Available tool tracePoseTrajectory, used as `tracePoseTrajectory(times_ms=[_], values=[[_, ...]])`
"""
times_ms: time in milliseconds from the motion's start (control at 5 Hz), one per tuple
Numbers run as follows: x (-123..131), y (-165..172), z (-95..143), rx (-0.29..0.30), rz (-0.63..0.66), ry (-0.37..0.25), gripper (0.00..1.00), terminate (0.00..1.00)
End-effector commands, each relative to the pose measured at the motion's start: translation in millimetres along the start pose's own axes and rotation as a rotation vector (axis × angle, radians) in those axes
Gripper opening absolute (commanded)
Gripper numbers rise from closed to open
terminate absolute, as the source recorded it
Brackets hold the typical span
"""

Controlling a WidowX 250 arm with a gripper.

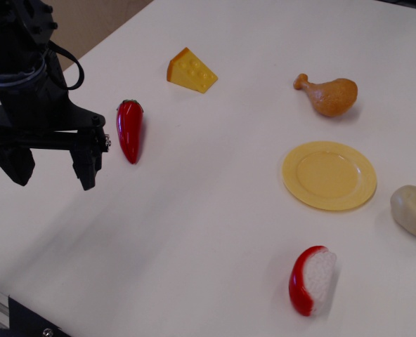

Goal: Put sushi on plate

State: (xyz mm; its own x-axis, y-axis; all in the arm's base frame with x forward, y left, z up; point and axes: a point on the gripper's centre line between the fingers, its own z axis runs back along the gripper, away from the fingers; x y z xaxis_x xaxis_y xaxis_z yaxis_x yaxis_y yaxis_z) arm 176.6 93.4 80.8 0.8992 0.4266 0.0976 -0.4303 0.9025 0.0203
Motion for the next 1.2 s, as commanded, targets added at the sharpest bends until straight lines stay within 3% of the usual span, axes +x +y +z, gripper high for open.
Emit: tracePoseTrajectory(times_ms=[0,400,600,800,1000], values=[[0.0,0.0,0.0,0.0,0.0,0.0,1.0,0.0],[-22.8,-90.9,34.2,-0.065,-0.311,-0.06,1.0,0.0],[-42.2,-132.6,35.2,-0.131,-0.416,-0.067,1.0,0.0],[-59.9,-171.4,16.2,-0.173,-0.488,-0.037,1.0,0.0],[-64.3,-199.5,3.5,-0.22,-0.539,-0.053,1.0,0.0]])
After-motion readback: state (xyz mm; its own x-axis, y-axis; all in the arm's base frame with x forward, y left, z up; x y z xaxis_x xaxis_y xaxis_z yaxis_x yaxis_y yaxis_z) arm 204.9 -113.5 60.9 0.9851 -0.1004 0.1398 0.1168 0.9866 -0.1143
